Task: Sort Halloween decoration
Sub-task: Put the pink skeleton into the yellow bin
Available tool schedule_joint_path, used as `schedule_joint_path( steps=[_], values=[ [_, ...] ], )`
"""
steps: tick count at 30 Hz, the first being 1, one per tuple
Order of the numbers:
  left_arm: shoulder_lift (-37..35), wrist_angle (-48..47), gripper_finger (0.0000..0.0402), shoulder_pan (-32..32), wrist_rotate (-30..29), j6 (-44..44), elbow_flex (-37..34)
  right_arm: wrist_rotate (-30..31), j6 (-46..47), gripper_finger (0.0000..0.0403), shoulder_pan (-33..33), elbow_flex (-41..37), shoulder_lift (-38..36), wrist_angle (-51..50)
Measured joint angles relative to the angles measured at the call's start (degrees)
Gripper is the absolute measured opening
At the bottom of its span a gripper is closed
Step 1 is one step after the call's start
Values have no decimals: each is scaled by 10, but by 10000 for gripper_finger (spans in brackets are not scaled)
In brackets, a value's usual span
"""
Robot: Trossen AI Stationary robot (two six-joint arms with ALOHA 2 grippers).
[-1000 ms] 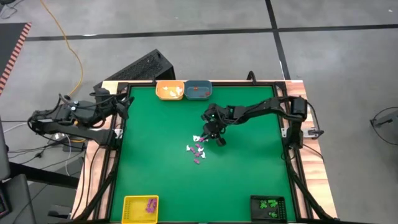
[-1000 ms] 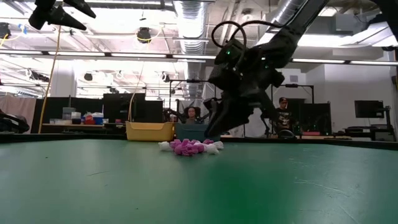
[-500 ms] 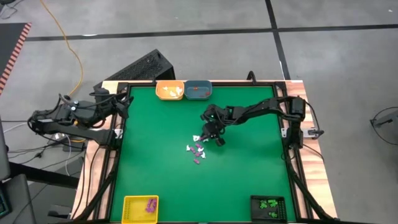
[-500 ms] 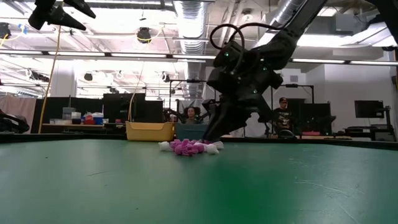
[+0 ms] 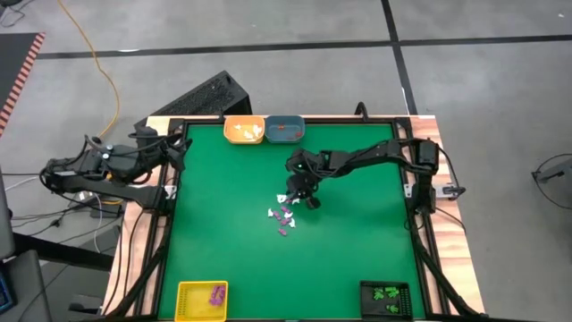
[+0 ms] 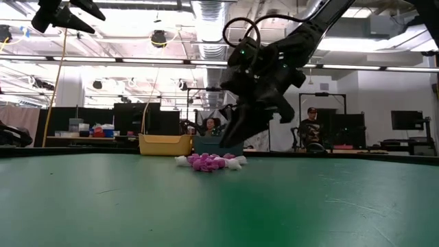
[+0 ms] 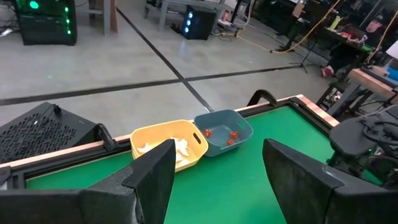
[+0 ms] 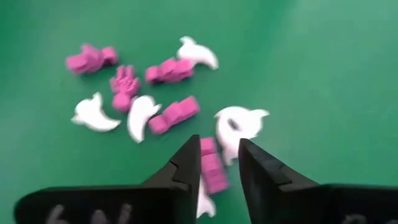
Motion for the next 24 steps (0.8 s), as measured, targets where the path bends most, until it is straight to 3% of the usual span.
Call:
schedule_joint_path(
  steps=[9,24],
  values=[
    [0,-13,231,0,-1,2,0,25,-17,188,0,0,0,-25],
    [0,-15,231,0,-2,4,0,25,-37,162,5,1,37,-15]
  ],
)
